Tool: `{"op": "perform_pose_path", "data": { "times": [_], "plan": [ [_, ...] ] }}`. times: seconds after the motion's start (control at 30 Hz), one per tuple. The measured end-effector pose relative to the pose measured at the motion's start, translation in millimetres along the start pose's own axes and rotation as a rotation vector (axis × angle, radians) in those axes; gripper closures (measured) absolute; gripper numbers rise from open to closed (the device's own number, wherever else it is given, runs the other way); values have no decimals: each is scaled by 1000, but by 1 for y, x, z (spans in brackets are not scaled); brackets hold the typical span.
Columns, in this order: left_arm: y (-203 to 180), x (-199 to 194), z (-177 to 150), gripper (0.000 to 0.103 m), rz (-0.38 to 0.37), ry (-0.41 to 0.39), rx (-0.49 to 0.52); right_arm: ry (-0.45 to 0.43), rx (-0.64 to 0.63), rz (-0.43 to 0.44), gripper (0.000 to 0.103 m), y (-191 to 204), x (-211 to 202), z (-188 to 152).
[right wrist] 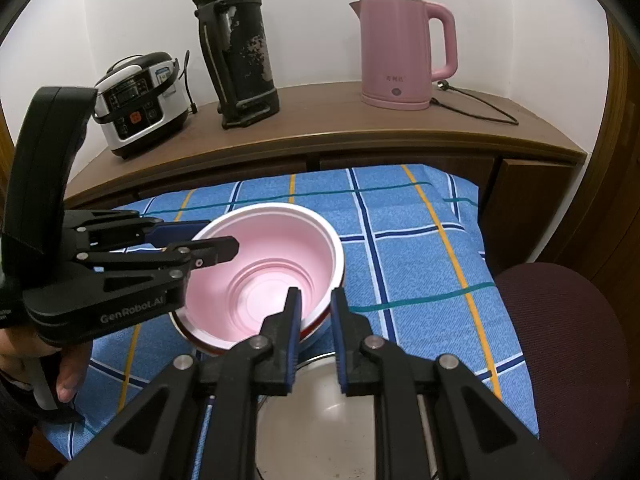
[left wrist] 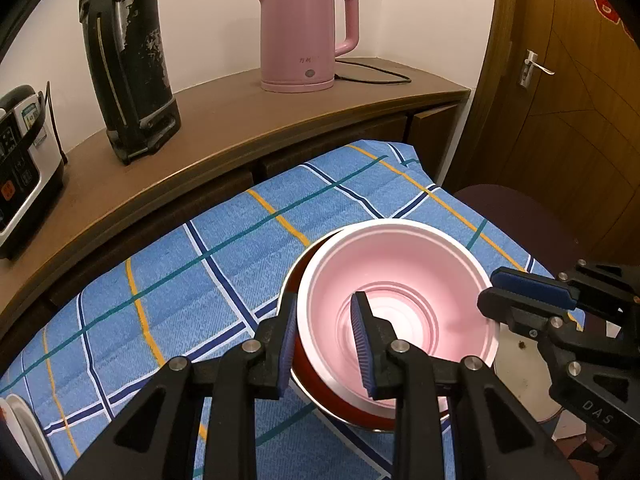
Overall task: Organize plates and bowls
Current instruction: 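Lower the pink bowl onto the cloth and open both grippers, then withdraw both grippers and move them to the white enamel bowl rim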
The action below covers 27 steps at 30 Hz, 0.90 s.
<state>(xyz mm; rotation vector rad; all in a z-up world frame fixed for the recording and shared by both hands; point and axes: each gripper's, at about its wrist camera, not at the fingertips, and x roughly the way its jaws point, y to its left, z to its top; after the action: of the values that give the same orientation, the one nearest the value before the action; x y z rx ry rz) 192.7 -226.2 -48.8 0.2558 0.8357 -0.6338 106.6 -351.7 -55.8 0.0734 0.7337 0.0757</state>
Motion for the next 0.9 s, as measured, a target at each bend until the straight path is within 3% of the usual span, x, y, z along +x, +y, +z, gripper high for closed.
{"op": "perform_pose_path", "data": {
  "times": [0.6,0.63,0.77,0.83,0.9],
  "plan": [
    [-3,-4,0,69,3,-11,8,0,0,9,86,3,0,-1],
    [-2,-5,1,66,-6,-15,6,-6,4,16,82,3,-1,0],
    [-1,-19,5,27,-6,-78,-8,-37,-4,-4,67,3,-9,1],
    [-1,-25,6,26,-28,-100,-7,-47,-6,-6,59,4,-13,0],
    [-2,-28,7,26,-40,-108,-8,-53,-5,-17,59,3,-17,-1]
  ]
}}
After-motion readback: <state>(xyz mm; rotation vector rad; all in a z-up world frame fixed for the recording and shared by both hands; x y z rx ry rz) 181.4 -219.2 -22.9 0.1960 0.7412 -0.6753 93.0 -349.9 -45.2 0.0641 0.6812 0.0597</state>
